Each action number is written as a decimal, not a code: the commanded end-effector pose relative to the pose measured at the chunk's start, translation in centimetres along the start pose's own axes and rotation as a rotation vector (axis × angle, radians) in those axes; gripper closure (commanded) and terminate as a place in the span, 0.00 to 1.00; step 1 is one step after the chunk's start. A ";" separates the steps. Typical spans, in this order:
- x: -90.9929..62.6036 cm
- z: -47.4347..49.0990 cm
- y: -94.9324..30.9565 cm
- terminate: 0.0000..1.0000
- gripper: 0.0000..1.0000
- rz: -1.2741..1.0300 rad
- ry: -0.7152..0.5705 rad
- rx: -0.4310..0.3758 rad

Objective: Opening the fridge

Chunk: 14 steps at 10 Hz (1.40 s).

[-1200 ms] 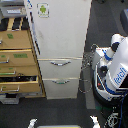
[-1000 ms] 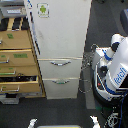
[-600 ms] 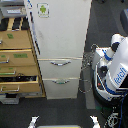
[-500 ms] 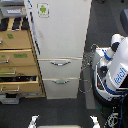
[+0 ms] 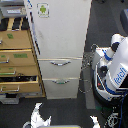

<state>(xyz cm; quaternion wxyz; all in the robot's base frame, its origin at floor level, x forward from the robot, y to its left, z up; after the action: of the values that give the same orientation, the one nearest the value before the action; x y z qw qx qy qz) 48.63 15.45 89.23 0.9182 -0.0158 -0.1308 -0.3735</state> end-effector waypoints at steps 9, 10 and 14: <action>19.8 7.8 16.0 0.00 0.00 0.349 -0.003 0.062; 20.3 9.3 18.6 0.00 0.00 0.445 0.012 0.084; 22.4 10.9 21.1 0.00 0.00 0.535 0.043 0.131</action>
<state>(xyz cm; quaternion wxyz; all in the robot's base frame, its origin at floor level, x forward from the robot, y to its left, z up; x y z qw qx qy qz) 71.31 14.58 102.17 0.9722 -0.0075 -0.1251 -0.1976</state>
